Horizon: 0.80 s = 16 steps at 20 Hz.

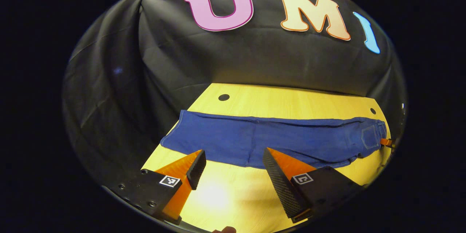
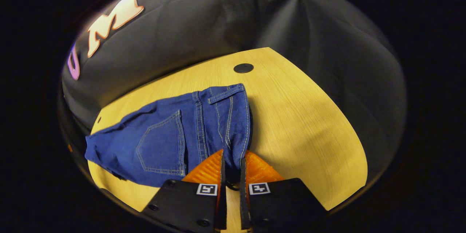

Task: Grasp the waist and the cuffs of the jeans and fold them to make the two legs overlap; first hold the waist and fold one-third of the jeans toward the cuffs, then hold the cuffs and fold the remaining one-third in the same direction to finish folding.

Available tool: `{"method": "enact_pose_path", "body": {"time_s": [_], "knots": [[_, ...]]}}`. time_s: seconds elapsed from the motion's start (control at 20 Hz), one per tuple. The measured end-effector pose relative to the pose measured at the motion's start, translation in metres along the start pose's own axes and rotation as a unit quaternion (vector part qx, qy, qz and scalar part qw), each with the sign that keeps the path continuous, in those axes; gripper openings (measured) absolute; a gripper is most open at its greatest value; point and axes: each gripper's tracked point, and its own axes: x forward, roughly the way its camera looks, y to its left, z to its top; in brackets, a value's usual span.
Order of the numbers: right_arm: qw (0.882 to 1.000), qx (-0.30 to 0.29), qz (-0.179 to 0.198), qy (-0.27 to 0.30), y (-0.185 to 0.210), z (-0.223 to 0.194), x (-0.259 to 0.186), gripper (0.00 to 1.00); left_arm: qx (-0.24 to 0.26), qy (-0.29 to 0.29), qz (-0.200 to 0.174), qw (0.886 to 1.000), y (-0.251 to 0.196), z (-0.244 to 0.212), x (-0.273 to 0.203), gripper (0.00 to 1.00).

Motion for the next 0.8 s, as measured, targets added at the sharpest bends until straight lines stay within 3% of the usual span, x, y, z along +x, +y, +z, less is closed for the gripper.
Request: {"method": "enact_pose_path", "body": {"time_s": [0.1, 0.25, 0.5, 0.65, 0.8], "knots": [[1.000, 0.007, -0.004, -0.004, -0.001, 0.001, -0.005, 0.04, -0.010, 0.003, 0.001, 1.000, 0.004, -0.005, -0.003, 0.96], [1.000, -0.005, -0.027, -0.010, 0.001, 0.003, -0.007, 0.04, -0.023, 0.006, 0.007, 1.000, 0.014, -0.011, -0.003, 0.96], [0.998, 0.023, -0.047, -0.037, -0.006, 0.028, -0.029, 0.00, -0.040, 0.015, 0.013, 0.999, 0.043, -0.020, 0.005, 0.96], [0.995, -0.009, -0.075, -0.065, -0.014, 0.047, -0.053, 0.03, -0.050, 0.016, 0.007, 0.999, 0.068, -0.025, 0.016, 0.96], [0.992, -0.029, -0.079, -0.099, 0.009, 0.074, -0.089, 0.02, -0.048, 0.018, 0.006, 0.999, 0.106, -0.033, 0.039, 0.96]]}}
